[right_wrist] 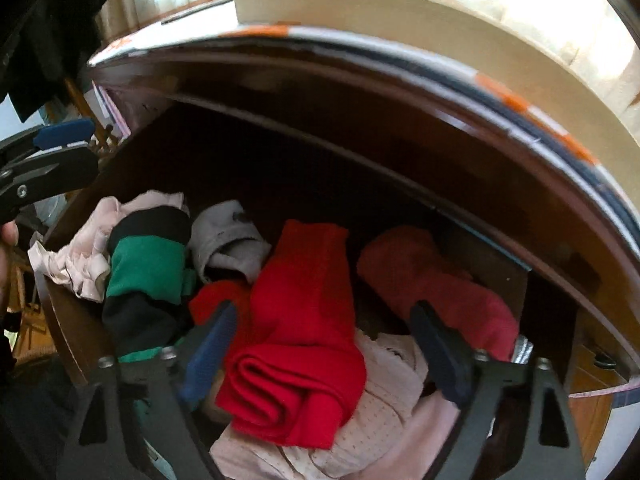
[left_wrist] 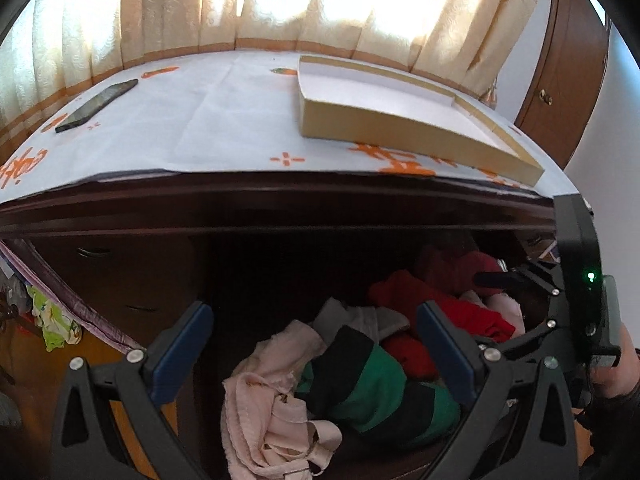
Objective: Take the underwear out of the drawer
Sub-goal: 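Reach both tools into the drawer toward the green and red clothes, then close left tool on green-black garment while right tool closes on red garment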
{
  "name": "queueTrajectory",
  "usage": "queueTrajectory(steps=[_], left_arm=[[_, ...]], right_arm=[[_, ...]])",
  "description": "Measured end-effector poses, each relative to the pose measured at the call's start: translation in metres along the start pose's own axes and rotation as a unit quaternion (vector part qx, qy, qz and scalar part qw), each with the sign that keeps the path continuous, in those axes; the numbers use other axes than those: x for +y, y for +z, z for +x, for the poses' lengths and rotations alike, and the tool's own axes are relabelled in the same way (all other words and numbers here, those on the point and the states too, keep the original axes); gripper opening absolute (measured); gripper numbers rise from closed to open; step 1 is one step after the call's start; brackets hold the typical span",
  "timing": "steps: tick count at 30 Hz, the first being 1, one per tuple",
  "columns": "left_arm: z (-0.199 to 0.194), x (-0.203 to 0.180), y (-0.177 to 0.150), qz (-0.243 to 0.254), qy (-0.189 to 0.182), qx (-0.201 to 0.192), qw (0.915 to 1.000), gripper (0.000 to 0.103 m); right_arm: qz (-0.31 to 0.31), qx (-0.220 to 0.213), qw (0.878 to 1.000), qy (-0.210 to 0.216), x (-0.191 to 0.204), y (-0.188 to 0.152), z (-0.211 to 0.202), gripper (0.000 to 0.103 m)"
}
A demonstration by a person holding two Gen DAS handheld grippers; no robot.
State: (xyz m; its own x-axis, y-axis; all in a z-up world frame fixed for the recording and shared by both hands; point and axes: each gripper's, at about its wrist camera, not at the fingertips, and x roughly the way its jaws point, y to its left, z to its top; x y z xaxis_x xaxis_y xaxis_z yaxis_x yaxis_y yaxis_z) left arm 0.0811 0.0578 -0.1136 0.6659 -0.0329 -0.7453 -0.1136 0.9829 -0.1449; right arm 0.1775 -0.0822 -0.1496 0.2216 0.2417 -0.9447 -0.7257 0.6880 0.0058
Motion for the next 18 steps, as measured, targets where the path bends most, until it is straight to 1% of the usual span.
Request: queueTrajectory(steps=[1,2,5,7,9,11,15,18], left_arm=[[0.001,-0.002,-0.001,0.003,-0.002,0.003,1.0000,0.103],[0.003,-0.004,-0.002,0.007,-0.002,0.008,0.9999,0.103],[0.008,-0.010,-0.005,0.019,-0.005,0.023,0.9995,0.103],[0.011,-0.015,-0.008,0.032,-0.008,0.036,0.9988,0.103],[0.016,-0.022,-0.011,0.045,-0.009,0.048,0.9978,0.103],[0.019,-0.028,-0.015,0.057,-0.013,0.059,0.9966,0.103],[0.023,-0.036,-0.017,0.068,-0.023,0.081,0.9941,0.103],[0.025,-0.039,-0.018,0.066,-0.029,0.095,0.9928,0.103]], right_arm=[[-0.001,0.006,1.000,0.003,0.000,0.000,0.003,0.080],[-0.002,0.012,1.000,0.007,0.000,0.001,0.005,0.075],[-0.002,0.026,0.999,0.019,0.000,0.002,0.010,0.074],[-0.004,0.037,0.999,0.034,-0.001,0.003,0.015,0.074],[0.000,0.049,0.997,0.053,-0.003,0.004,0.020,0.066],[0.005,0.058,0.996,0.074,-0.005,0.005,0.024,0.063],[0.013,0.050,0.995,0.084,-0.010,0.007,0.023,0.057],[0.021,0.039,0.995,0.088,-0.017,0.004,0.017,0.056]])
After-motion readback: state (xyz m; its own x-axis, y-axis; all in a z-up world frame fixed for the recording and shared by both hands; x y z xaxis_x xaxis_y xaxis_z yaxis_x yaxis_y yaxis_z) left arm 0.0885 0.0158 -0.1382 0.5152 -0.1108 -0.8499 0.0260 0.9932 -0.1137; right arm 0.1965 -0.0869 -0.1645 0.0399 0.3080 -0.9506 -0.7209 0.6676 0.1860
